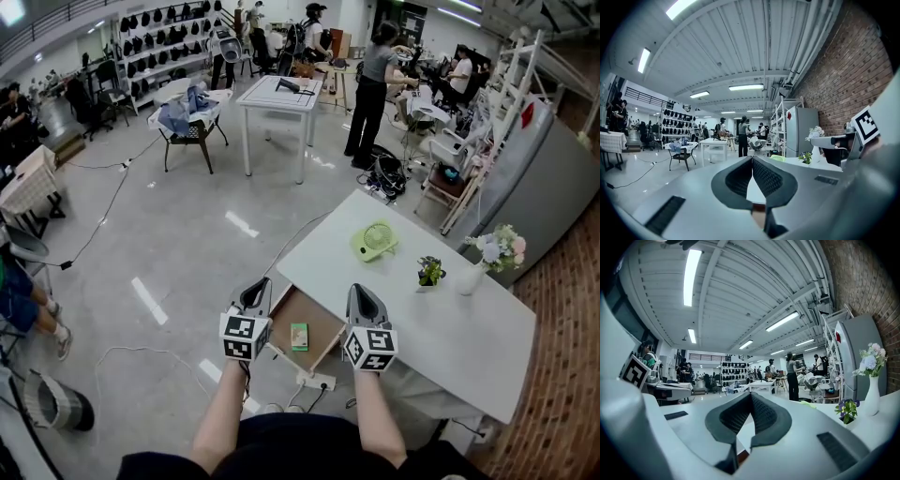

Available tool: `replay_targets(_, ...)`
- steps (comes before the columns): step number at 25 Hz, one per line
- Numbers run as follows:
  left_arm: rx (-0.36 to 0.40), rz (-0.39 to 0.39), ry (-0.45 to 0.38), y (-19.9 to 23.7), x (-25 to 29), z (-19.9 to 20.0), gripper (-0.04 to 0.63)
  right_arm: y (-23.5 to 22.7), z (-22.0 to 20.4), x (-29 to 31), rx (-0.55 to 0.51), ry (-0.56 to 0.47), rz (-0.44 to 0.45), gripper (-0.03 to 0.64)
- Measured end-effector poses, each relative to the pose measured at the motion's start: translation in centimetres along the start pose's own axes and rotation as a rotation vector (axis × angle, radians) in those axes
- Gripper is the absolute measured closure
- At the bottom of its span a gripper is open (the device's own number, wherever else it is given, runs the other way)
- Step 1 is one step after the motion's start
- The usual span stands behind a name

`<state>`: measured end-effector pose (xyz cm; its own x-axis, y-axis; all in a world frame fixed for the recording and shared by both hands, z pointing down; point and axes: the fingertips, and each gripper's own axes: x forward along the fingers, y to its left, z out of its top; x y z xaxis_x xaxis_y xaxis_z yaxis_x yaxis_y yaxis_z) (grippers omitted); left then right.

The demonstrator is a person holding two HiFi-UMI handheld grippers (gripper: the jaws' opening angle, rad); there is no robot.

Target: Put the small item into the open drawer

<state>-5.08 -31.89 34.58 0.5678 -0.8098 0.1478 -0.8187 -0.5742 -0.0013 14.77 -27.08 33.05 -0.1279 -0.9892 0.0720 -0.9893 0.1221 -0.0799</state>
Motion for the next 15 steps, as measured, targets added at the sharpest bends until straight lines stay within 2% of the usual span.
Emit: replay_targets(15,-0.014,0.032,0.014,1.2,-0.7,-0.8,0.572,0.8,-0.7,0.4,0.0,0.017,0.023,0.617)
